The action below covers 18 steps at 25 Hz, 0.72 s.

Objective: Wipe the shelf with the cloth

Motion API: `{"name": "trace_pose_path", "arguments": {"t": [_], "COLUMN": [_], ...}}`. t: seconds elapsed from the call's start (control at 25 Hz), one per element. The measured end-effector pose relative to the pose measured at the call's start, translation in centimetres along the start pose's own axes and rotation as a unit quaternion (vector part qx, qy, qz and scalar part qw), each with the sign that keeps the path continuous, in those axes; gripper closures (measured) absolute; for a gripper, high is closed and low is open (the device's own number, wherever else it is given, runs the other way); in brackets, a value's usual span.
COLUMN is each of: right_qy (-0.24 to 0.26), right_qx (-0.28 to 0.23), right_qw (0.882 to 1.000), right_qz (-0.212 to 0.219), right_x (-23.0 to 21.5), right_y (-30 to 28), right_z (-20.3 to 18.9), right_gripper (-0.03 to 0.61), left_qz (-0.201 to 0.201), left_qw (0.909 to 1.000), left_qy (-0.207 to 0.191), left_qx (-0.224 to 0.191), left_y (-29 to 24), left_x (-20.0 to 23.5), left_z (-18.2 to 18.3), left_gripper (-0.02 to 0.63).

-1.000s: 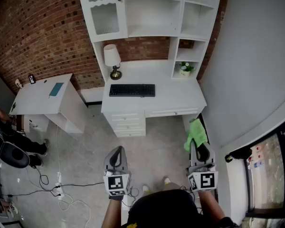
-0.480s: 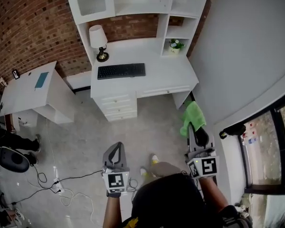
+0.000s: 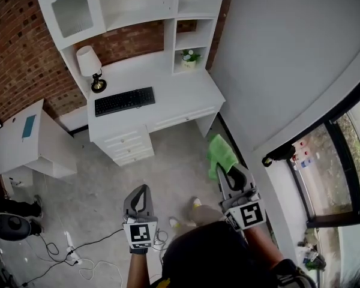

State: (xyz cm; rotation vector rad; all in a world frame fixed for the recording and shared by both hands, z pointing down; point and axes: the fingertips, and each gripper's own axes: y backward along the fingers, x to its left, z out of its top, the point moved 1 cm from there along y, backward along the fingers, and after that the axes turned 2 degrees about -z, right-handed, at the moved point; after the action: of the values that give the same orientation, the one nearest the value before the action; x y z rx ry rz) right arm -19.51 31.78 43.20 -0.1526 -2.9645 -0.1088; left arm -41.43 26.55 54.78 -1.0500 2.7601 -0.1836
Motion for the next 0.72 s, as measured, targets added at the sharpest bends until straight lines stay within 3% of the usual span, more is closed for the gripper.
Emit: {"name": "trace_pose_path", "arguments": {"t": [0.36,0.72], "right_qy": [-0.019,-0.046], "right_qx": [0.014,-0.021], "right_qw": [0.998,0.992], "right_qz": [-0.053,-0.119], "right_x": [-7.2,-22.5], "right_y": [-1.9,-2.3], "right_z": [-3.7,-6.3], "right_gripper": [0.506,0.506], "left_qz": [-0.074,-0.14], "left_qw": [0.9964,0.9878], "left_qy": [-0.037,-0.065], "left_qx": [0.02,-0.018], "left_y": [-10.5,-25.8], "left_x": [-3.5,-14.1], "left_z": [1.9,10.5], "left_gripper": [0.597,0.597]}}
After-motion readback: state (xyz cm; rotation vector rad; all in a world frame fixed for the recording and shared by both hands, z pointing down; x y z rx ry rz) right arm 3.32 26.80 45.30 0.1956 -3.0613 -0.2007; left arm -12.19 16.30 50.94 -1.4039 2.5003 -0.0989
